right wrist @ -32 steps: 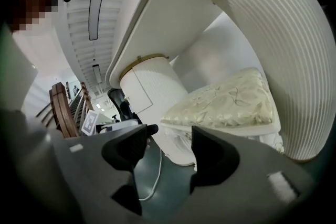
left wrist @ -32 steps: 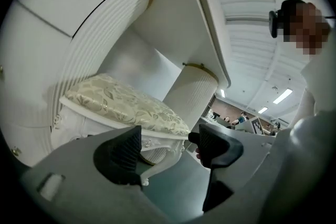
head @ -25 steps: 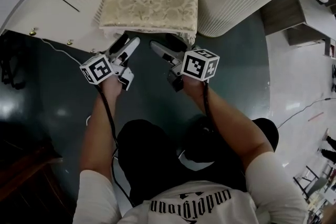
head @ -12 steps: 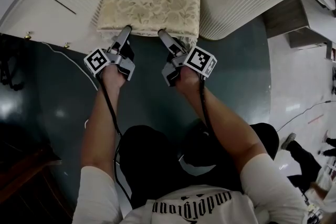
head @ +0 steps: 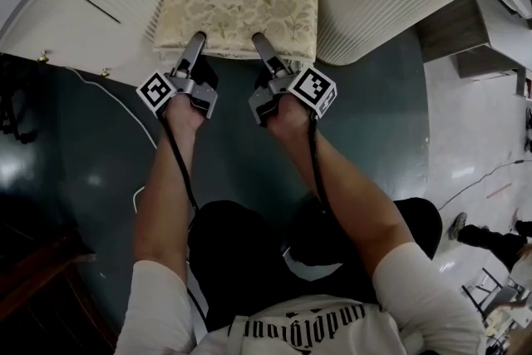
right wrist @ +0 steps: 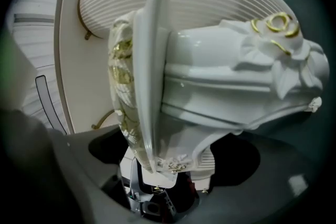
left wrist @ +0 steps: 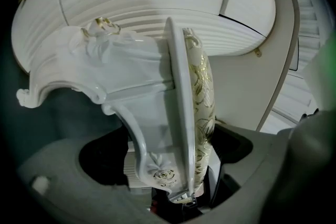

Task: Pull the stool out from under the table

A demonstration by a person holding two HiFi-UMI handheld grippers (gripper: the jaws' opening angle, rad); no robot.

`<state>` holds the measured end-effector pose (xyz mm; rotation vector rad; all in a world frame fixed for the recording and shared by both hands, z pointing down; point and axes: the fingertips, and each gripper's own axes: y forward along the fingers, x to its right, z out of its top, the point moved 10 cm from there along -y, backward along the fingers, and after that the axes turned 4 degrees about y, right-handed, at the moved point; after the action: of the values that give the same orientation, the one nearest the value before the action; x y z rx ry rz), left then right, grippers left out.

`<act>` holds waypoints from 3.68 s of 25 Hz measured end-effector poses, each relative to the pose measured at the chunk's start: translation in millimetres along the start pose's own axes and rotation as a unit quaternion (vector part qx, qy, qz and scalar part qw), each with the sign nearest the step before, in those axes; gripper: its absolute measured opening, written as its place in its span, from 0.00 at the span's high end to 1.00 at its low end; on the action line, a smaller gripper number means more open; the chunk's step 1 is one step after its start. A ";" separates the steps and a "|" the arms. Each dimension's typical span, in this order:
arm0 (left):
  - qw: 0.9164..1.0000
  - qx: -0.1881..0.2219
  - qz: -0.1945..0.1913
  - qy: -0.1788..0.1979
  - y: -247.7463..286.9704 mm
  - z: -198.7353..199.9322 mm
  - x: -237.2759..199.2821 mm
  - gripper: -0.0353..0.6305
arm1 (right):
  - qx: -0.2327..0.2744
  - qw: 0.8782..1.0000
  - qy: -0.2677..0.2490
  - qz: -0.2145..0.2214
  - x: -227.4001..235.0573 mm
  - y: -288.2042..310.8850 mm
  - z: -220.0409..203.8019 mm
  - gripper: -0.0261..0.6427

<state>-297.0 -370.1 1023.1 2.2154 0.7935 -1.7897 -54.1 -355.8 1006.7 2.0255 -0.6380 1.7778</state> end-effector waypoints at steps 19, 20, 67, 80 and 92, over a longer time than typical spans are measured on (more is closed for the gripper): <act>1.000 -0.002 0.013 -0.011 6.3 0.2 11.7 0.28 | -0.009 1.000 0.027 -0.007 -6.3 -3.7 -1.8 0.34; 1.000 -0.005 0.016 -0.013 6.7 0.7 13.6 0.28 | -0.012 0.999 0.030 -0.011 -7.8 -3.9 -1.2 0.34; 0.993 -0.109 0.039 -0.038 -7.3 -5.0 36.5 0.24 | -0.188 0.982 0.007 -0.030 -34.6 -10.2 12.4 0.30; 0.973 -0.177 0.077 0.129 -35.1 16.1 98.0 0.36 | -0.298 0.935 -0.187 -0.036 -99.2 -29.8 7.5 0.62; 0.921 -0.213 0.027 0.325 3.6 33.0 196.5 0.67 | -0.308 0.867 -0.388 0.055 -185.0 1.0 44.2 0.91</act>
<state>-297.6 -331.9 827.5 2.4690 1.0897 -0.7197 -37.0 -363.9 817.4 2.1647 -1.3605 0.5645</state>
